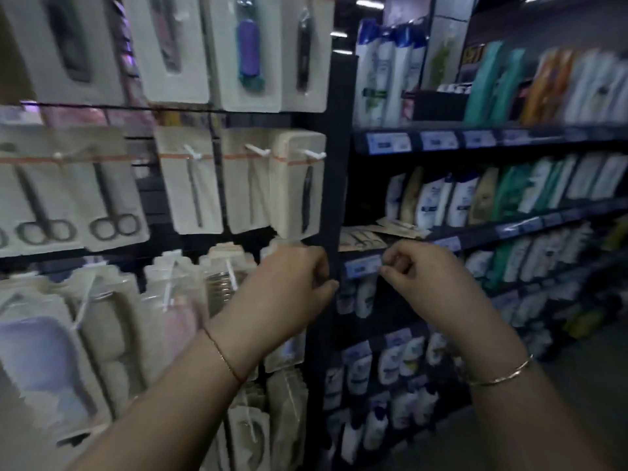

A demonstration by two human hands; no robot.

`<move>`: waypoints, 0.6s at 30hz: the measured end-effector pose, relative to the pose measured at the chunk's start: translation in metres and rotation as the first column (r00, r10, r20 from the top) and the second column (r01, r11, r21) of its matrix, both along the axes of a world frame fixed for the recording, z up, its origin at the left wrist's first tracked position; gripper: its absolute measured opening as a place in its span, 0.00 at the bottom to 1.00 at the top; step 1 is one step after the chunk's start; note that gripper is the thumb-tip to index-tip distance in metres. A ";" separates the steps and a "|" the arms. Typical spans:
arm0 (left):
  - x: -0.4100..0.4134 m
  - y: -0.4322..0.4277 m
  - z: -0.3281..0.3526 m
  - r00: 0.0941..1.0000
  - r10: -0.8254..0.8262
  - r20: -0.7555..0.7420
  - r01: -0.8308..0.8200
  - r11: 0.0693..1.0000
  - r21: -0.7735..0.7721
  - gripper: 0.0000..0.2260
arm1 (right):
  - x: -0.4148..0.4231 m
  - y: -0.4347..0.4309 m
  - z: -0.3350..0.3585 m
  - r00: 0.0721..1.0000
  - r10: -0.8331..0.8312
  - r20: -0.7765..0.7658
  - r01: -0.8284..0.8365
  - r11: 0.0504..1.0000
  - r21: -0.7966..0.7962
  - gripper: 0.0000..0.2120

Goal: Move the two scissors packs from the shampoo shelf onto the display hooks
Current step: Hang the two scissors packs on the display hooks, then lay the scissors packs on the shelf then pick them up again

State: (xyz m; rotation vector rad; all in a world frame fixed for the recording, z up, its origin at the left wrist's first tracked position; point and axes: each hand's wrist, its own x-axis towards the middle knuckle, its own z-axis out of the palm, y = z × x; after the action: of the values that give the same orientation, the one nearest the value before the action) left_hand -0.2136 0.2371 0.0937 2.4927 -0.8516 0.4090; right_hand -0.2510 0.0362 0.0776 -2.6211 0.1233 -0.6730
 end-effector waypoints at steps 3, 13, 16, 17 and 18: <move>0.015 -0.058 -0.014 0.997 -0.052 -0.054 0.051 0.999 -0.011 0.08 | 0.008 -0.052 -0.012 0.996 -0.058 -0.062 0.058 0.998 0.012 0.03; 0.128 -0.213 -0.067 0.973 0.117 -0.200 -0.125 0.992 -0.029 0.07 | 0.117 -0.209 -0.047 0.990 -0.009 -0.138 0.027 0.991 0.133 0.03; 0.159 -0.235 -0.076 0.956 0.221 -0.193 -0.240 0.968 -0.080 0.07 | 0.159 -0.242 -0.055 0.992 0.037 -0.117 -0.021 0.990 0.140 0.03; 0.167 -0.241 -0.079 0.948 0.253 -0.192 -0.274 0.958 -0.088 0.08 | 0.171 -0.250 -0.058 0.992 0.061 -0.107 -0.046 0.989 0.140 0.03; 0.175 -0.245 -0.081 0.941 0.282 -0.190 -0.304 0.947 -0.100 0.08 | 0.182 -0.258 -0.060 0.991 0.089 -0.099 -0.075 0.987 0.139 0.04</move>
State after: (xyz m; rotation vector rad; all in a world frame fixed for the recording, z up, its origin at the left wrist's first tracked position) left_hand -0.0390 -0.0078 0.0125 2.4946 -0.3719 0.3263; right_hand -0.0689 -0.2214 0.0181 -2.5159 0.0883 -0.4821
